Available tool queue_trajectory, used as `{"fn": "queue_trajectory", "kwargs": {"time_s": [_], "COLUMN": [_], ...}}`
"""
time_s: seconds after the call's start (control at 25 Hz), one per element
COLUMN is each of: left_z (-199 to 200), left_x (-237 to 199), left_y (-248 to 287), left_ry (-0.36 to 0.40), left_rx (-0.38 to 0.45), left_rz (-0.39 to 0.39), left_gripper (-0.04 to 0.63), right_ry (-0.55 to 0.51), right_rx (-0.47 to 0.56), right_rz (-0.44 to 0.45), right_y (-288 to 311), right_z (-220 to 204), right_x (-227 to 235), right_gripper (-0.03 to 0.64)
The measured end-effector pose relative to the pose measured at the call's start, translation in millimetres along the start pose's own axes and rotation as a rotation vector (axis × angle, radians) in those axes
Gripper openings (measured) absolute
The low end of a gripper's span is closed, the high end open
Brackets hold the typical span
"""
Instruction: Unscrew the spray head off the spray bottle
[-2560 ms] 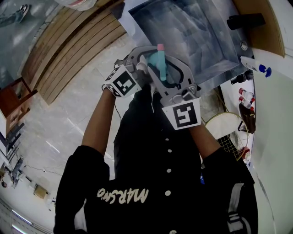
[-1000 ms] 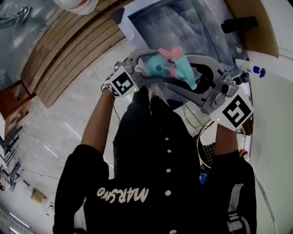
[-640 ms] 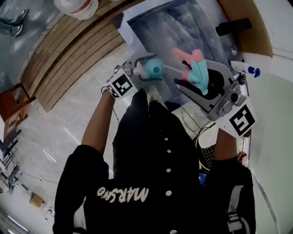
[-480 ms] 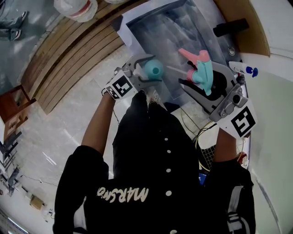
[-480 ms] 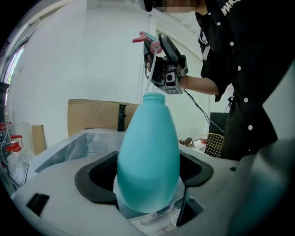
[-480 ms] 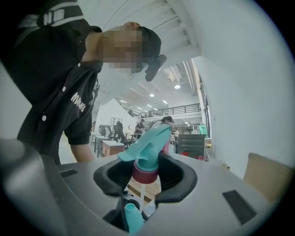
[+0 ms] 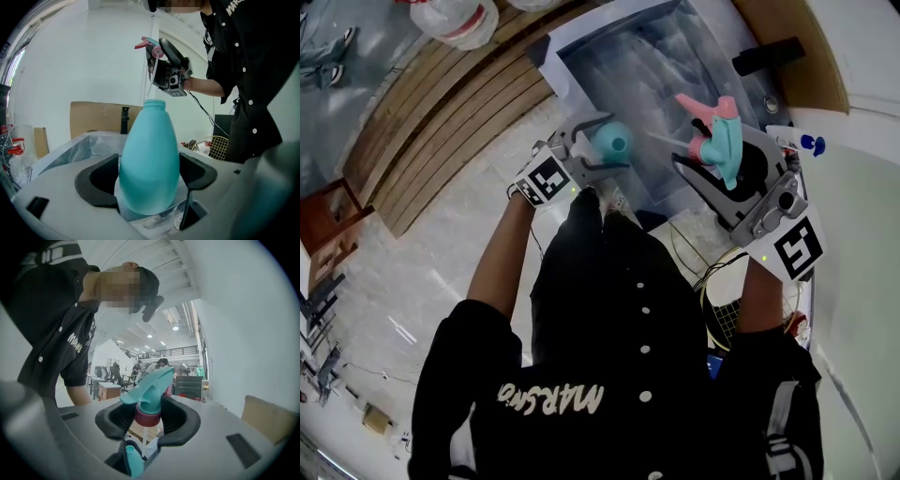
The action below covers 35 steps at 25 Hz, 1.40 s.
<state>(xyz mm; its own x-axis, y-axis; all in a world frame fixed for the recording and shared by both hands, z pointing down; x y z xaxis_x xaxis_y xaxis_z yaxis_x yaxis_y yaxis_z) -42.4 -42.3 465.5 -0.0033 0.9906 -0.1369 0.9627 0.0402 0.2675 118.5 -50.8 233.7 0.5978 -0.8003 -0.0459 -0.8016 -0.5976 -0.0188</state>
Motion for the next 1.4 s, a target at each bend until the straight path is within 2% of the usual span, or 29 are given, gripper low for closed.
{"fn": "queue_trajectory", "kwargs": {"time_s": [0.48, 0.68, 0.76, 0.8, 0.88, 0.92, 0.96, 1.0, 1.04, 1.12, 1.4], "left_z": [15.2, 28.1, 36.9, 44.4, 66.0, 77.9, 88.4, 96.9, 103.9, 117.2, 160.5], "left_x": [14.0, 30.1, 40.3, 45.3, 55.9, 61.2, 65.7, 69.0, 71.6, 75.6, 77.6], "left_y": [-24.8, -57.1, -74.2, -83.6, -101.0, -107.2, -111.9, -115.4, -118.2, -122.4, -141.5], "left_ry": [0.023, 0.044, 0.051, 0.048, 0.026, 0.021, 0.031, 0.049, 0.062, 0.042, -0.111], "left_rx": [0.021, -0.034, -0.011, 0.036, 0.178, 0.227, 0.241, 0.227, 0.200, 0.177, 0.246], "left_rz": [0.030, 0.089, 0.145, 0.184, 0.268, 0.306, 0.344, 0.383, 0.421, 0.481, 0.704], "left_gripper": [0.402, 0.400, 0.396, 0.362, 0.225, 0.203, 0.160, 0.078, 0.037, 0.026, 0.025], "right_ry": [-0.002, -0.024, -0.018, -0.005, 0.030, 0.040, 0.041, 0.034, 0.025, 0.002, -0.029], "right_rx": [-0.001, -0.010, -0.023, -0.028, -0.038, -0.041, -0.043, -0.044, -0.045, -0.051, -0.042], "right_rz": [-0.076, -0.146, -0.180, -0.196, -0.222, -0.236, -0.252, -0.269, -0.285, -0.323, -0.493], "right_y": [-7.0, -16.2, -22.8, -27.5, -39.9, -45.5, -49.6, -52.6, -55.3, -62.2, -101.4], "right_z": [6.3, 8.8, 8.5, 7.2, 2.2, 0.8, 1.2, 2.8, 4.9, 9.0, 13.8], "right_x": [2.6, 3.9, 2.7, 2.3, 2.0, 1.6, 0.8, -0.1, -1.1, -2.6, 0.2], "right_gripper": [0.159, 0.158, 0.158, 0.159, 0.158, 0.158, 0.158, 0.158, 0.159, 0.159, 0.158]}}
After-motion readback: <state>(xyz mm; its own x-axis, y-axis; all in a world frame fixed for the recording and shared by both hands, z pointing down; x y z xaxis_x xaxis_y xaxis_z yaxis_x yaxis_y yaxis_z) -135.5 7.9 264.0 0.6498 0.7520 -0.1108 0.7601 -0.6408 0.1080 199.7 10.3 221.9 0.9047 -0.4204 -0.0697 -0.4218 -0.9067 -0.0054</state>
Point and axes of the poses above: the fingertips, and each gripper's own axes: y forward along the fingers, x to its right, z out of its top, the point moved 8 cm from there along -y, backward along the fingers, and after that the axes turned 14 degrees about -z, right-handed, at the moved point
